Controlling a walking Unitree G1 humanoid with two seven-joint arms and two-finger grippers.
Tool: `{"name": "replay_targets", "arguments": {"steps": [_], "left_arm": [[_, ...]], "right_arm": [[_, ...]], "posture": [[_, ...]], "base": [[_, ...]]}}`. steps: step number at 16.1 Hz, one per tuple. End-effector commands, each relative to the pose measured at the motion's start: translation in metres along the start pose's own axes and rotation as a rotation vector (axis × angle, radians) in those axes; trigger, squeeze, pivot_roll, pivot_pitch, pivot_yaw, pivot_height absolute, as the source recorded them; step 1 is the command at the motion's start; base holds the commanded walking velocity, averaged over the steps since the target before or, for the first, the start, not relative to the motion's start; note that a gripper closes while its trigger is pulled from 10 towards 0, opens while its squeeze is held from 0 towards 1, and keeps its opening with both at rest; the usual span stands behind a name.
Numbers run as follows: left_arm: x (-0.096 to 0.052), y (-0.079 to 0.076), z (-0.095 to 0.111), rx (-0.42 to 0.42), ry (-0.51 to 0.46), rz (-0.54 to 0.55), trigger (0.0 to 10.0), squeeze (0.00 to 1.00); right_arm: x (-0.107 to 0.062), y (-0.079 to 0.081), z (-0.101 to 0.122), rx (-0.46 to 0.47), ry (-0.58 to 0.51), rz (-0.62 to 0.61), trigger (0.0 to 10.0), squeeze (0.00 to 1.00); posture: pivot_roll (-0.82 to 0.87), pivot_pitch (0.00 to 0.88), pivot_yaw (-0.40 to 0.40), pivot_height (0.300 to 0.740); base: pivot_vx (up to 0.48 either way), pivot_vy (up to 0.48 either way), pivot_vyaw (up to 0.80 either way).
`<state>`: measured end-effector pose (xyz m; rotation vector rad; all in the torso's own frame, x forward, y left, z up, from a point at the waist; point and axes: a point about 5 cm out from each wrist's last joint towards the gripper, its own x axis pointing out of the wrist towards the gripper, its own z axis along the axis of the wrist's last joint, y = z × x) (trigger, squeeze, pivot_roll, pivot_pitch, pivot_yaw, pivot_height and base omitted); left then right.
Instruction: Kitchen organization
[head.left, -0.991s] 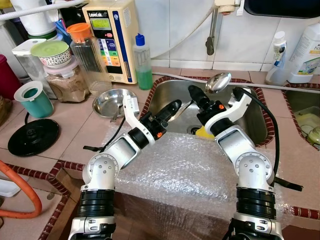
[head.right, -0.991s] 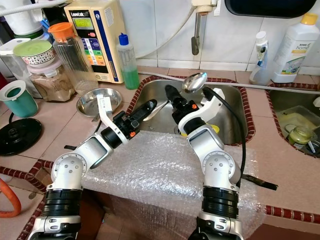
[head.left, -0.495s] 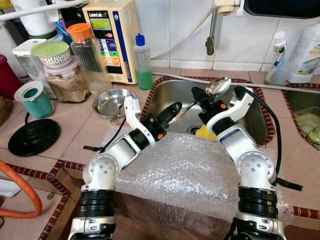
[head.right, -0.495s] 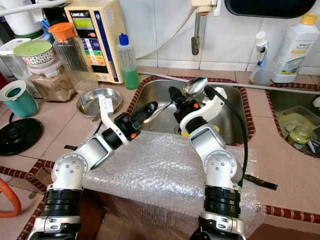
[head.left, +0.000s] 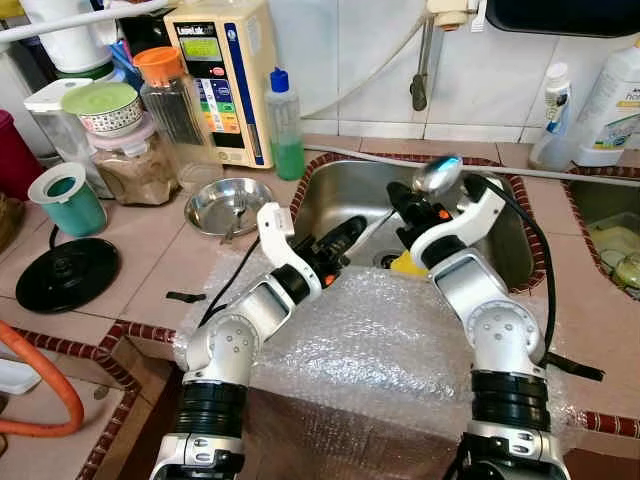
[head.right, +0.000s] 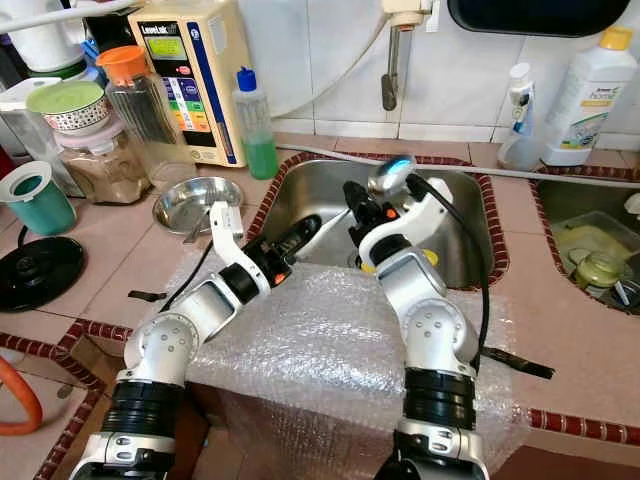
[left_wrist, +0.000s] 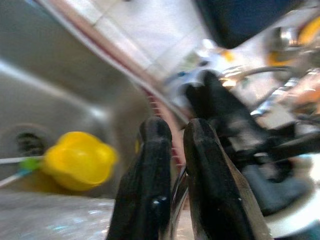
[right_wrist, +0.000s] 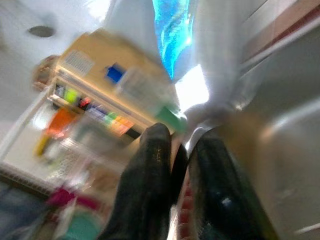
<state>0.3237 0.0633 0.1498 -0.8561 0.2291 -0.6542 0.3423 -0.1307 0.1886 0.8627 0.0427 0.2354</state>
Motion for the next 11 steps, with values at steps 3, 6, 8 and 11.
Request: {"name": "replay_targets", "arguments": {"steps": [3,6,8,11], "left_arm": [[-0.012,0.019,0.01,0.181,-0.023,0.117,10.0,1.0],[-0.022,0.021,0.007,0.319,0.044,0.116,10.0,1.0],[-0.027,0.021,0.003,0.401,0.087,0.104,10.0,1.0],[-0.035,0.019,-0.006,0.525,0.15,0.085,10.0,1.0]], "right_arm": [[0.004,-0.006,0.015,-0.129,-0.088,-0.061,0.0,0.0],[0.016,0.0,0.011,-0.355,-0.08,-0.021,0.0,0.0],[0.021,0.001,0.008,-0.472,-0.078,0.001,0.0,0.0],[0.033,-0.011,-0.002,-0.694,-0.043,0.006,0.0,0.0]], "posture": [[-0.07,0.0,0.113,0.74],[-0.02,0.0,0.123,0.74],[0.0,0.0,0.126,0.74],[0.05,0.0,0.116,0.74]], "base": [[0.0,0.0,0.0],[0.0,0.0,0.0],[0.0,0.0,0.0],[0.0,0.0,0.0]]}}
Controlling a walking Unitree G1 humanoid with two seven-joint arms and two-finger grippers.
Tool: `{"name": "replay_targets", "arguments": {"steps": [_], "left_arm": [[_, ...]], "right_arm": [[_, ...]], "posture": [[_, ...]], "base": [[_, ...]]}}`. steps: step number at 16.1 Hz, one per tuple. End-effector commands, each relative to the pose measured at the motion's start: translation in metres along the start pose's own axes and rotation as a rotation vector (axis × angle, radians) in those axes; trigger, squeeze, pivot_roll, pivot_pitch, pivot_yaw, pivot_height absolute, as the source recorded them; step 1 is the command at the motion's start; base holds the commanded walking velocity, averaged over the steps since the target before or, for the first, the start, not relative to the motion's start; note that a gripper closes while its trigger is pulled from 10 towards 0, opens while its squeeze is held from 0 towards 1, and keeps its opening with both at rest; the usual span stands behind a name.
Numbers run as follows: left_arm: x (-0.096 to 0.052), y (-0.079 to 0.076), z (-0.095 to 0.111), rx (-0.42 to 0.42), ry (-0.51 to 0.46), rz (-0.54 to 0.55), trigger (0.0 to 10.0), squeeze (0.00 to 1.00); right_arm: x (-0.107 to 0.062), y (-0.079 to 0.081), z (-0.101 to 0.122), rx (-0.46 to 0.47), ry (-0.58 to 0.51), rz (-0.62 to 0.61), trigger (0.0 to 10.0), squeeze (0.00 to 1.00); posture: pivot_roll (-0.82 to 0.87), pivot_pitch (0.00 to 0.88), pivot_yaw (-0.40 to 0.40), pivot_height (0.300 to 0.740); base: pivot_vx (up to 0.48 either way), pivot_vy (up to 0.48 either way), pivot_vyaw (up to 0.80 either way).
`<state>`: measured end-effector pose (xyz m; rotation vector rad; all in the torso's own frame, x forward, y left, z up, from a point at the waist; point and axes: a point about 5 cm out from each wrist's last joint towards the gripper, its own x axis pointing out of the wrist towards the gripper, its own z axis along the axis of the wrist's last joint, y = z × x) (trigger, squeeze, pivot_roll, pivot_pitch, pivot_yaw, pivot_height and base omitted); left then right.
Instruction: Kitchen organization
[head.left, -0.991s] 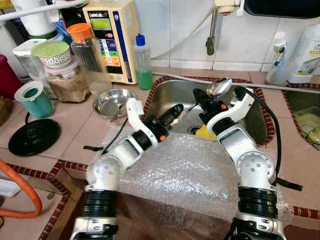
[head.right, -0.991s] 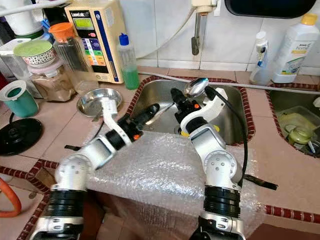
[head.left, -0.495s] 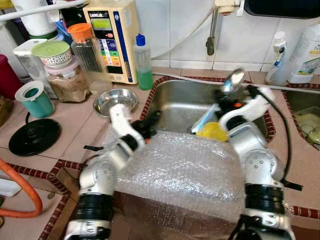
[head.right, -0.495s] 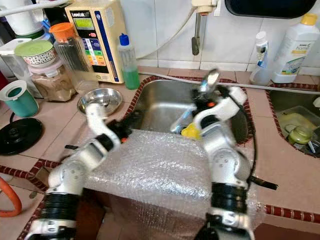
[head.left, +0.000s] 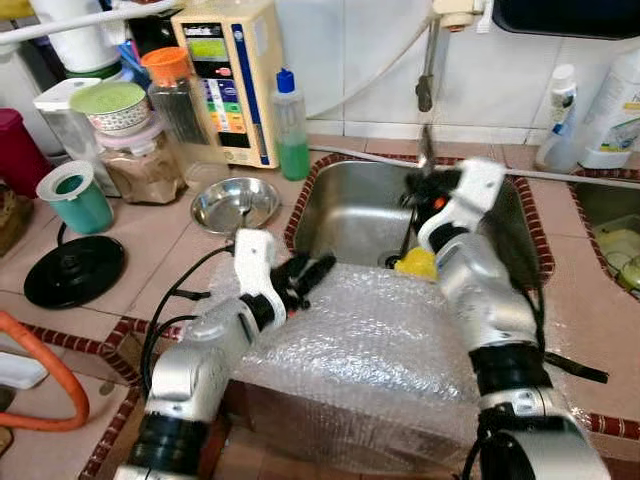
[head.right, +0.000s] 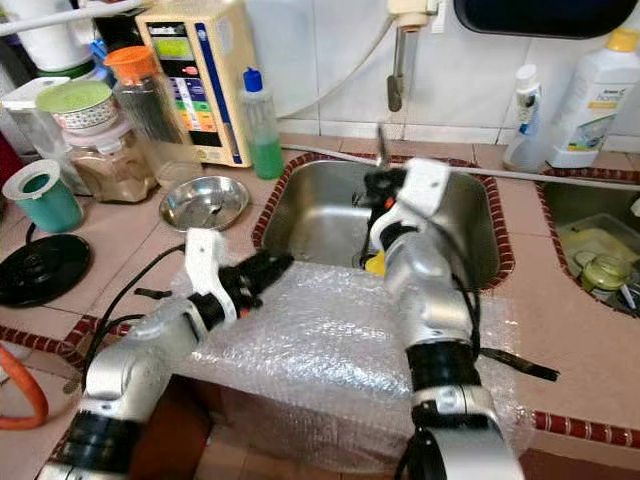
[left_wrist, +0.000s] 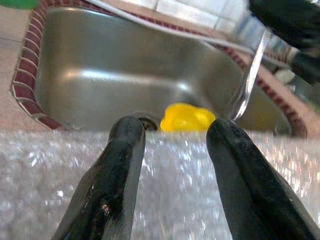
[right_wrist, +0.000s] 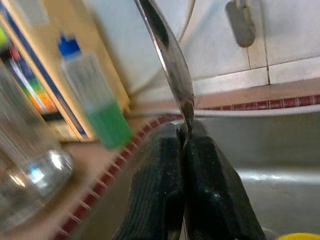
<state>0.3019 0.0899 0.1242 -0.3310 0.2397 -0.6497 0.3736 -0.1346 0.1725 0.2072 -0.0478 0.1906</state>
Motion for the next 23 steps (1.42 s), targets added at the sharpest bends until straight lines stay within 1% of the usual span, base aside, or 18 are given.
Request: {"name": "replay_targets", "arguments": {"steps": [1,2,3,4,6,8,9,10,11,12,13,14,15,19,21,23], "left_arm": [[-0.002,-0.001,0.004,0.046,-0.011,0.003,10.0,1.0],[-0.004,-0.001,0.003,0.059,-0.009,0.016,10.0,1.0],[-0.005,-0.002,0.001,0.072,-0.004,0.015,10.0,1.0],[-0.007,-0.003,-0.001,0.094,0.001,0.018,10.0,1.0],[-0.01,-0.005,-0.005,0.149,0.013,0.014,10.0,1.0],[-0.011,-0.006,-0.007,0.177,0.02,0.023,10.0,1.0],[-0.011,-0.006,-0.007,0.185,0.015,0.033,10.0,1.0],[-0.011,-0.005,-0.006,0.195,0.005,0.048,10.0,1.0],[-0.009,-0.005,-0.004,0.2,-0.006,0.064,10.0,1.0],[-0.008,-0.005,-0.002,0.204,-0.014,0.064,10.0,1.0],[-0.006,-0.005,-0.001,0.206,-0.017,0.064,10.0,1.0],[-0.006,-0.005,-0.001,0.207,-0.017,0.063,10.0,1.0],[-0.005,-0.005,0.0,0.208,-0.019,0.063,10.0,1.0],[-0.003,-0.004,0.001,0.217,-0.03,0.078,10.0,1.0],[-0.003,-0.001,0.001,0.222,-0.034,0.098,10.0,1.0],[-0.003,0.002,0.002,0.224,-0.037,0.114,10.0,1.0]], "right_arm": [[0.006,0.005,0.003,-0.101,-0.017,0.031,0.0,0.0],[0.009,0.0,0.0,-0.189,-0.007,0.027,0.0,0.0],[0.011,-0.004,-0.002,-0.259,-0.003,0.022,0.0,0.0],[0.012,-0.009,-0.004,-0.325,0.009,0.019,0.0,0.0],[0.014,-0.014,-0.008,-0.422,0.024,0.027,0.0,0.0],[0.013,-0.021,-0.014,-0.516,0.071,0.021,0.0,0.0],[0.012,-0.024,-0.019,-0.537,0.099,0.023,0.8,0.0],[0.011,-0.026,-0.025,-0.553,0.131,0.028,3.2,0.0],[0.008,-0.029,-0.033,-0.512,0.175,0.029,5.9,0.0],[0.004,-0.03,-0.043,-0.535,0.222,0.042,10.0,0.0],[-0.001,-0.031,-0.055,-0.5,0.282,0.058,10.0,0.0],[-0.003,-0.031,-0.058,-0.487,0.298,0.065,10.0,0.26],[-0.005,-0.031,-0.061,-0.467,0.308,0.071,10.0,1.0],[-0.006,-0.028,-0.065,-0.416,0.312,0.098,10.0,1.0],[-0.009,-0.028,-0.07,-0.379,0.328,0.118,10.0,1.0],[-0.013,-0.031,-0.074,-0.317,0.342,0.109,10.0,1.0]], "posture": [[0.05,0.0,0.116,0.74],[0.05,0.0,0.116,0.74],[0.05,0.0,0.116,0.74],[0.08,0.0,0.102,0.74],[0.1,0.0,0.095,0.74],[0.1,0.0,0.089,0.74],[0.1,0.0,0.088,0.74],[0.1,0.0,0.087,0.74],[0.1,0.0,0.086,0.74],[0.1,0.0,0.087,0.74],[0.1,0.0,0.087,0.74],[0.09,0.0,0.087,0.74],[0.09,0.0,0.087,0.74],[0.09,0.0,0.08,0.74],[0.09,0.0,0.078,0.74],[0.09,0.0,0.079,0.74]], "base": [[0.0,0.0,0.0],[0.0,0.0,0.0],[0.0,0.0,0.0],[0.0,0.0,0.0],[0.0,0.0,0.0],[0.0,0.0,0.0],[0.0,0.0,0.0],[0.0,0.0,0.0],[0.0,0.0,0.0],[0.0,0.0,0.0],[0.0,0.0,0.0],[0.0,0.0,0.0],[0.0,0.0,0.0],[0.0,0.0,0.0],[0.0,0.0,0.0],[0.0,0.0,0.0]]}}
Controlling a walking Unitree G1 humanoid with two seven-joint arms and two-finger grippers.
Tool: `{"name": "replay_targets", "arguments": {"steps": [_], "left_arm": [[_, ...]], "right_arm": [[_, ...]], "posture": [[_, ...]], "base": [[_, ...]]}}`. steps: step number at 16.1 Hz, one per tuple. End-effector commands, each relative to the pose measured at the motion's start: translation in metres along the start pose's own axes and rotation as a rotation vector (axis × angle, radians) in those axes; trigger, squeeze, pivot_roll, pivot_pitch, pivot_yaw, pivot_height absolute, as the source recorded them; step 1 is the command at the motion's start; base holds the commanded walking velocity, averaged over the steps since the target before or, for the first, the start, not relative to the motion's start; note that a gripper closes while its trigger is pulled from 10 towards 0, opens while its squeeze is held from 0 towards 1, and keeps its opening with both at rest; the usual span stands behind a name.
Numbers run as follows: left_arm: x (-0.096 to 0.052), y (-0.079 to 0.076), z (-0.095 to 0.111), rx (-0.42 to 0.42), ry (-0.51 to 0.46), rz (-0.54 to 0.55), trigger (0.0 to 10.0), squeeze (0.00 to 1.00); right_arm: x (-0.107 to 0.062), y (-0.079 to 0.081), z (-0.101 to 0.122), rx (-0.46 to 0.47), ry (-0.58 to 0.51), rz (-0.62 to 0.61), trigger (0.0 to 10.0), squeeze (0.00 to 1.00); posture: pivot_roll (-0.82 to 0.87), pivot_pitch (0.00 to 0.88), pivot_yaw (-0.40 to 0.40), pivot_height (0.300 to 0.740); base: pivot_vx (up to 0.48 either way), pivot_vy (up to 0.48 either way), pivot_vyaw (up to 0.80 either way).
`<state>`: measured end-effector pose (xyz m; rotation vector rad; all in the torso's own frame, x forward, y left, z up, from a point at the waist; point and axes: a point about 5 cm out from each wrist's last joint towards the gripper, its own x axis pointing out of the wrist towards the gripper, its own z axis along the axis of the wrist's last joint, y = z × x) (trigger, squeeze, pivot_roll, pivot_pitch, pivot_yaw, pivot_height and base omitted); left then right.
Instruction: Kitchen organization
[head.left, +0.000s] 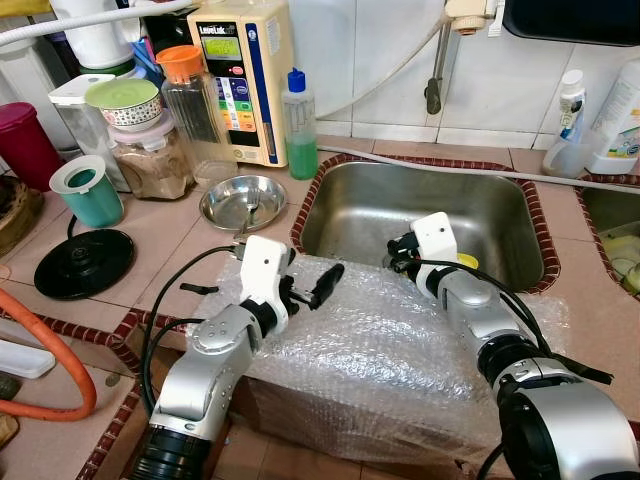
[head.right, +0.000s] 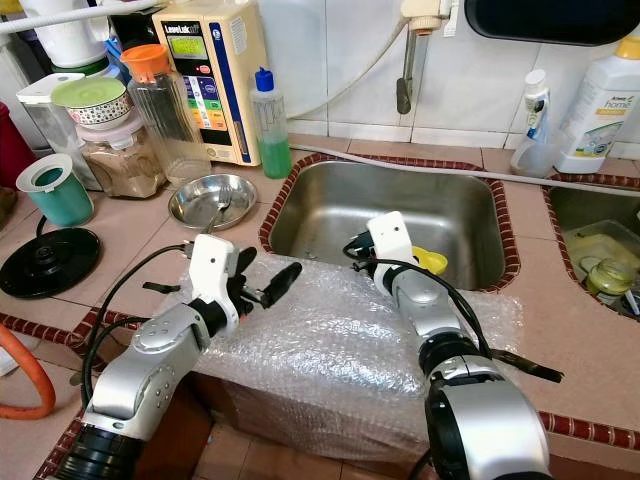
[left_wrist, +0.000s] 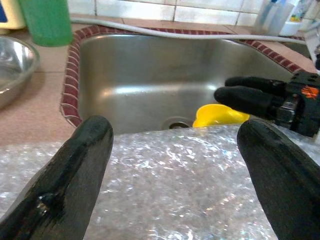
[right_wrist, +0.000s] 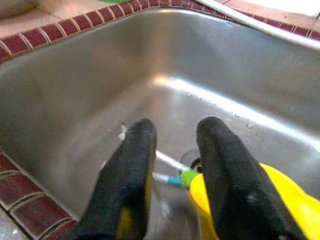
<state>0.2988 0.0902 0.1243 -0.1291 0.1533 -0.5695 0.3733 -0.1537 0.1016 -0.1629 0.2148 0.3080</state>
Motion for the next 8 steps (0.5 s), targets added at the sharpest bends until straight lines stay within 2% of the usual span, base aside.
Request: {"name": "replay_targets", "arguments": {"steps": [1,4,6,8], "left_arm": [[0.0,0.008,0.002,0.024,-0.003,0.037,10.0,1.0],[0.002,0.033,0.01,0.026,-0.037,0.216,10.0,1.0],[0.003,0.051,0.015,0.0,-0.052,0.329,10.0,1.0],[0.004,0.063,0.02,-0.017,-0.071,0.396,10.0,1.0]], "right_arm": [[-0.002,0.004,-0.01,0.062,0.031,0.01,10.0,1.0],[0.0,0.004,-0.002,0.208,-0.039,-0.006,10.0,1.0],[0.0,0.01,0.006,0.252,-0.113,0.011,10.0,1.0],[-0.001,0.017,0.015,0.268,-0.193,0.032,10.0,1.0]], "posture": [[0.08,0.0,0.081,0.74],[0.08,0.0,0.082,0.74],[0.07,0.0,0.083,0.74],[0.06,0.0,0.085,0.74]], "base": [[0.0,0.0,0.0],[0.0,0.0,0.0],[0.0,0.0,0.0],[0.0,0.0,0.0]]}}
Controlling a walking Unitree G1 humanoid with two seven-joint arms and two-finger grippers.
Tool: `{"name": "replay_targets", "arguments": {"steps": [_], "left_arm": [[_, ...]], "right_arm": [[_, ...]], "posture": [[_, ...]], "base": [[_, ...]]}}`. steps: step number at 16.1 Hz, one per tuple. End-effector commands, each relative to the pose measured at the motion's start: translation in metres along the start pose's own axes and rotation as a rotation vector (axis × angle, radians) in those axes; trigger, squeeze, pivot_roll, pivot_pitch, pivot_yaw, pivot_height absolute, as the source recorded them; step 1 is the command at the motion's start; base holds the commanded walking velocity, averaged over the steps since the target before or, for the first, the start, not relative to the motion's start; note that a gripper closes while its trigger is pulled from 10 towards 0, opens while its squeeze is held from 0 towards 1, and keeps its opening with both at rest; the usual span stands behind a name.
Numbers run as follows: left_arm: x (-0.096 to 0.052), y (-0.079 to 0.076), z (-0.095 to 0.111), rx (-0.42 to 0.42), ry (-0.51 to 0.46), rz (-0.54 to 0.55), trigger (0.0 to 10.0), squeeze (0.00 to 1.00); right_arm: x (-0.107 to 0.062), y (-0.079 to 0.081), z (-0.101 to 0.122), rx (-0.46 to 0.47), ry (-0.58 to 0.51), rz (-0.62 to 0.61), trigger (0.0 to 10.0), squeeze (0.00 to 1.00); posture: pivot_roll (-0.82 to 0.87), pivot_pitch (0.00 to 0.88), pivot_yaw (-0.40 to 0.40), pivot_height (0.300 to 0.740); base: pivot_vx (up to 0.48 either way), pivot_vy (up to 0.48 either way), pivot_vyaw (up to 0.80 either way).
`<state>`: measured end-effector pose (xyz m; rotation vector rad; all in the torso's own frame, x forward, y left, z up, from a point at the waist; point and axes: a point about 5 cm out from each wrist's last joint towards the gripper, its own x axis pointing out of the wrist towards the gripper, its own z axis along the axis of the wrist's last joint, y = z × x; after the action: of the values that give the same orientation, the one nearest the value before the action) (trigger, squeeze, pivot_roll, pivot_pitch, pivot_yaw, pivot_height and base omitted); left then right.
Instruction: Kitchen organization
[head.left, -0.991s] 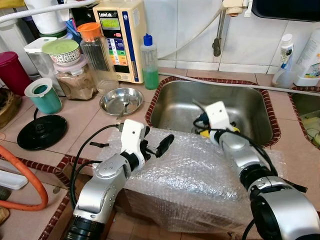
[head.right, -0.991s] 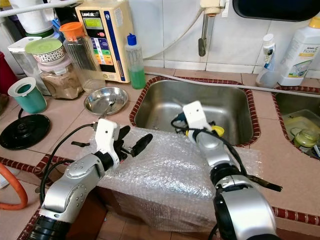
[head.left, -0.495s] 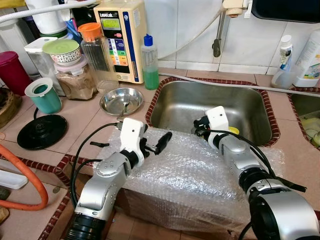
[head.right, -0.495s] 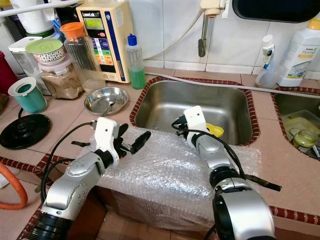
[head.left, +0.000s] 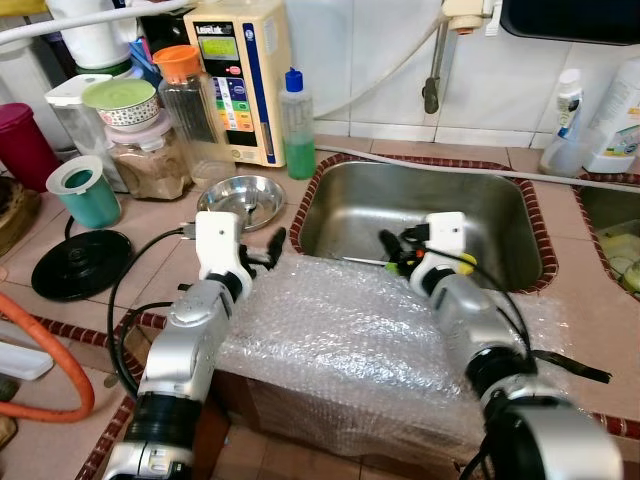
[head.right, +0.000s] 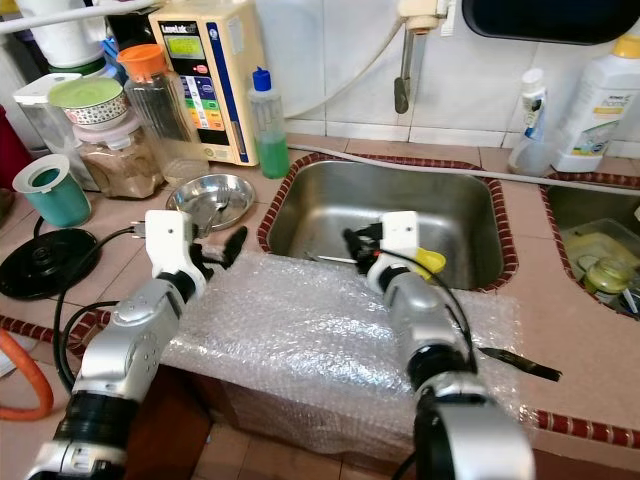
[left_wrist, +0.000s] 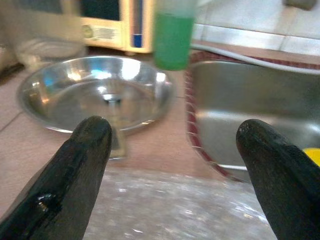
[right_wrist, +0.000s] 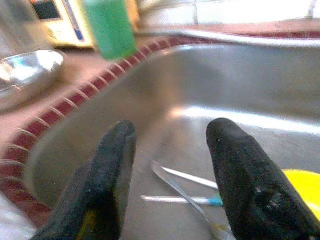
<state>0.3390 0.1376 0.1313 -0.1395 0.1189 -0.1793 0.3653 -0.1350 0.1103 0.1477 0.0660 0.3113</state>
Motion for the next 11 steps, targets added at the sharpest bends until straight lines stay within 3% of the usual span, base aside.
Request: {"name": "replay_targets", "arguments": {"steps": [1,2,6,7,8,9,11], "left_arm": [[0.002,0.012,0.005,-0.015,-0.017,0.064,10.0,1.0],[0.005,0.019,0.006,-0.035,-0.025,0.117,10.0,1.0],[0.009,0.026,-0.002,-0.049,0.003,0.168,10.0,1.0],[0.01,0.026,-0.005,-0.05,0.019,0.171,10.0,1.0],[0.013,0.025,-0.006,-0.064,0.022,0.168,10.0,0.78],[0.014,0.024,-0.007,-0.061,0.027,0.166,10.0,0.0],[0.019,0.022,-0.009,-0.07,0.045,0.162,10.0,0.0]], "right_arm": [[0.001,0.008,0.009,0.027,-0.048,0.03,10.0,1.0],[-0.008,0.02,0.014,0.047,-0.084,0.075,10.0,1.0],[-0.031,0.039,0.023,0.037,-0.104,0.178,10.0,1.0],[-0.037,0.045,0.026,0.039,-0.1,0.223,10.0,0.83],[-0.047,0.055,0.032,0.065,-0.091,0.296,10.0,0.0],[-0.054,0.059,0.033,0.066,-0.075,0.327,10.0,0.0],[-0.065,0.064,0.029,0.063,-0.015,0.395,10.0,0.0]], "posture": [[0.05,0.0,0.088,0.74],[0.02,0.0,0.09,0.74],[0.0,0.0,0.091,0.74],[-0.01,0.0,0.09,0.74],[-0.01,0.0,0.092,0.74],[-0.01,0.0,0.092,0.74],[-0.03,0.0,0.095,0.74]], "base": [[0.0,0.0,0.0],[0.0,0.0,0.0],[0.0,0.0,0.0],[0.0,0.0,0.0],[0.0,0.0,0.0],[0.0,0.0,0.0],[0.0,0.0,0.0]]}}
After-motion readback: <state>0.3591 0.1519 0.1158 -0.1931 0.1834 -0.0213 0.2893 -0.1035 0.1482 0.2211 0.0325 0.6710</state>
